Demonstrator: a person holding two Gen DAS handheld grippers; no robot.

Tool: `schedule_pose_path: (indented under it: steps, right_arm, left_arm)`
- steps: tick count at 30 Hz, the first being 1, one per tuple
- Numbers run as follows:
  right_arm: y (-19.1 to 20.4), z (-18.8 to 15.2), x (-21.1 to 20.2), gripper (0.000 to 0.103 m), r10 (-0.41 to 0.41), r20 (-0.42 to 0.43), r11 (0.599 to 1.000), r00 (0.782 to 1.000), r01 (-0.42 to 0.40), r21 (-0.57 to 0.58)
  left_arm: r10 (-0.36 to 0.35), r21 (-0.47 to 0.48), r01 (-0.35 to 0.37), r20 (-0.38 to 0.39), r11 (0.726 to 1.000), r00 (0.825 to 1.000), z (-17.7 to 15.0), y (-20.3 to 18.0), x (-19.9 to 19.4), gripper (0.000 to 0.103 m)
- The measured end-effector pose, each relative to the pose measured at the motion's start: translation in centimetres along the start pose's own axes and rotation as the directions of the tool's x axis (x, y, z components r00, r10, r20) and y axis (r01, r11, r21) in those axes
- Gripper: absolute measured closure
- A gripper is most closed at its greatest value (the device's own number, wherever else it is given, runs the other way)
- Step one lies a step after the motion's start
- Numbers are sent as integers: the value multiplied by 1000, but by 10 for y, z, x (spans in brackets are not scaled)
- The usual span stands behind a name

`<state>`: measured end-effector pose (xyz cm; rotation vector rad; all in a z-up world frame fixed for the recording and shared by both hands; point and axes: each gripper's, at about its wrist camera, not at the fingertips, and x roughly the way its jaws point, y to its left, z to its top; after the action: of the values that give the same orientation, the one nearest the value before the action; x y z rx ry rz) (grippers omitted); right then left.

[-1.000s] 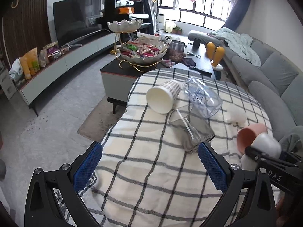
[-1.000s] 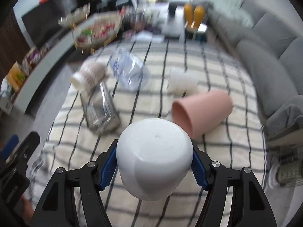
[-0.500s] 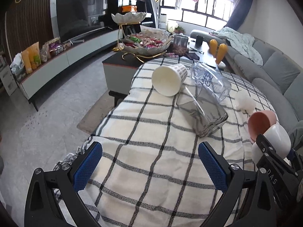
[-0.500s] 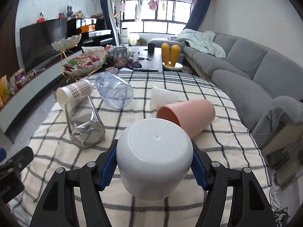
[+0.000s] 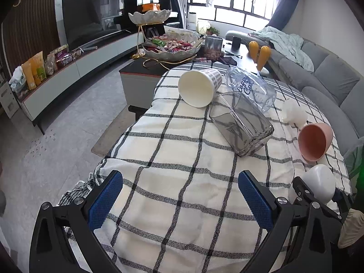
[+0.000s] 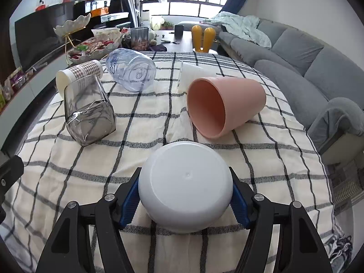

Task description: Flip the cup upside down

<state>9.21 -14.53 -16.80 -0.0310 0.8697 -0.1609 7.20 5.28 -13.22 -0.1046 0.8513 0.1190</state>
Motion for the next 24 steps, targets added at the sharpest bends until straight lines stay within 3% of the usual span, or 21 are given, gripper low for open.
schedule_pose_path:
  steps: [3,8,14,24]
  right_arm:
    - [1,1,-3,33,-2,1,1000,1000,2,-5]
    - [2,6,-20,17,-5,48,1000,999,6,-17]
    - [-2,19,-51,14,1,93,1000,996,1,-21]
    - [-29,39,-112,9,24,140,999,990,-27,22]
  left_arm:
    - [-1,-3,1,6,1000,1000,1,1,-2,0]
    - [-9,-4,9,21,1000,1000,4,1,-10,0]
    - [-30,-11,30,33,999,999,12,3,-28,0]
    - [-49,76,35,199,997,979,30,-13,-92,0]
